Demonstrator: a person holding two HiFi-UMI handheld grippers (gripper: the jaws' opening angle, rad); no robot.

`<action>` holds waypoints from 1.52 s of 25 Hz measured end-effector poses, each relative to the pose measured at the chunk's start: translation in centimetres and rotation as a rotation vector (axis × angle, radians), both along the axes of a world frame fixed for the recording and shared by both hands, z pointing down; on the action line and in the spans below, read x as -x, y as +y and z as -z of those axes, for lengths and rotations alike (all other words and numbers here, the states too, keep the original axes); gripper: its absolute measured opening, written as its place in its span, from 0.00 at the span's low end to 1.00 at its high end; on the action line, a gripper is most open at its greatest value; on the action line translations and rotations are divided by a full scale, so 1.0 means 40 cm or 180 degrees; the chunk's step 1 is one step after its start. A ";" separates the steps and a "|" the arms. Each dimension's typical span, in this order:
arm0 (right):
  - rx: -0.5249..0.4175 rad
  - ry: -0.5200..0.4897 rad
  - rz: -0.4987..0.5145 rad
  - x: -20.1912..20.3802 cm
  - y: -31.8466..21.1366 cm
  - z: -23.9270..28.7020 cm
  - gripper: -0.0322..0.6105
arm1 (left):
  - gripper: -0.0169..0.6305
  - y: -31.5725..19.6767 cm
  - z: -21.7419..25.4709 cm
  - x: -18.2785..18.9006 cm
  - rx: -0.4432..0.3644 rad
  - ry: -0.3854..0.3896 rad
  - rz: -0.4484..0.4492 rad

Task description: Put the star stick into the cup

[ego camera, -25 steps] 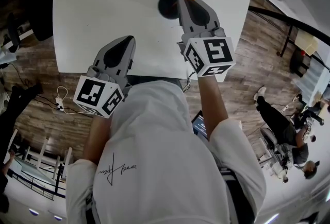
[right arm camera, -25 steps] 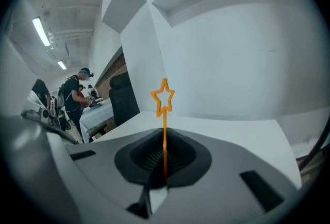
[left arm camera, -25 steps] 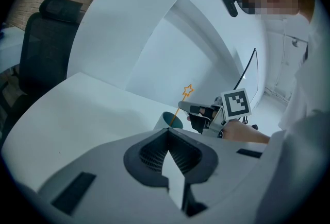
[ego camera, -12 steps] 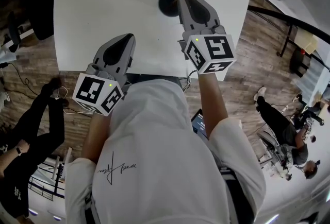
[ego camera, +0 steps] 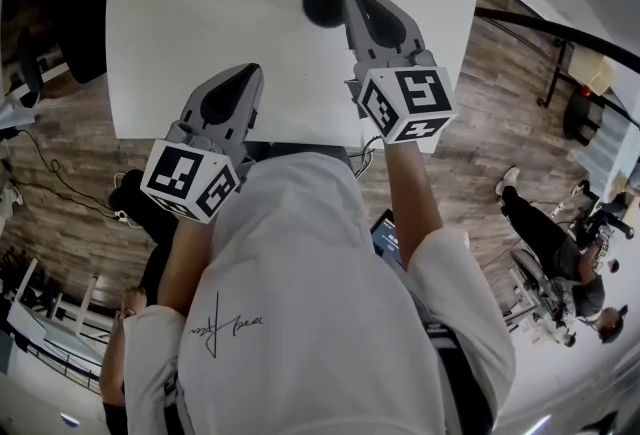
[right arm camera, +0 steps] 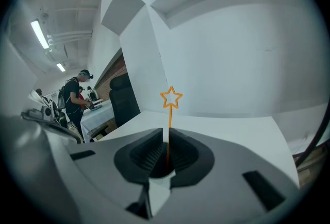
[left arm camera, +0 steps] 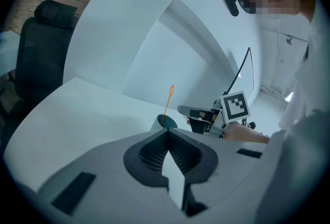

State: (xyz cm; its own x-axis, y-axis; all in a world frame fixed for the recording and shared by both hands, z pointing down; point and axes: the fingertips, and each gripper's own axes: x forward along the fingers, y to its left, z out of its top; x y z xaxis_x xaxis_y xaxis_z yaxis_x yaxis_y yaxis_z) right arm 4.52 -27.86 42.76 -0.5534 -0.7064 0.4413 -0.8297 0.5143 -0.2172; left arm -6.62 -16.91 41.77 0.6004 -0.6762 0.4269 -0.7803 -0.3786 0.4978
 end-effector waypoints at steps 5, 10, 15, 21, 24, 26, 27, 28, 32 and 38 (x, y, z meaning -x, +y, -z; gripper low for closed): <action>-0.0020 -0.0026 -0.0031 -0.013 0.014 0.014 0.10 | 0.04 0.007 0.009 -0.010 -0.0036 0.0012 -0.0024; -0.0070 -0.0019 -0.0077 -0.030 0.032 0.030 0.09 | 0.04 0.016 0.018 -0.017 -0.0077 0.0024 -0.0062; -0.0102 -0.0021 -0.0086 -0.044 0.044 0.050 0.09 | 0.04 0.013 0.038 -0.023 -0.0140 0.0043 -0.0131; -0.0163 0.0016 -0.0143 -0.079 0.071 0.080 0.09 | 0.04 0.022 0.053 -0.041 -0.0200 0.0077 -0.0199; -0.0185 0.0007 -0.0167 -0.078 0.088 0.099 0.09 | 0.04 0.035 0.061 -0.035 -0.0210 0.0095 -0.0229; -0.0206 0.0003 -0.0167 -0.074 0.104 0.115 0.09 | 0.04 0.046 0.071 -0.026 -0.0238 0.0105 -0.0244; -0.0217 0.0010 -0.0165 -0.073 0.113 0.122 0.09 | 0.04 0.051 0.077 -0.023 -0.0257 0.0113 -0.0251; -0.0226 0.0019 -0.0166 -0.075 0.121 0.127 0.09 | 0.04 0.056 0.081 -0.021 -0.0274 0.0123 -0.0257; -0.0236 0.0039 -0.0198 -0.108 0.138 0.133 0.09 | 0.04 0.061 0.085 -0.033 -0.0320 0.0148 -0.0291; -0.0266 0.0063 -0.0219 -0.115 0.173 0.152 0.09 | 0.04 0.074 0.102 -0.025 -0.0394 0.0176 -0.0302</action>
State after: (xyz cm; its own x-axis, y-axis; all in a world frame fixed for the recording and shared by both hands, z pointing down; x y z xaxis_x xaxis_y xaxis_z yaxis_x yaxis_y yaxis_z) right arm 9.12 -20.95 36.66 -0.4942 -0.7771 0.3897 -0.8673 0.4717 -0.1593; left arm -5.62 -13.97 37.68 0.6844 -0.6607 0.3083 -0.7108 -0.5104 0.4840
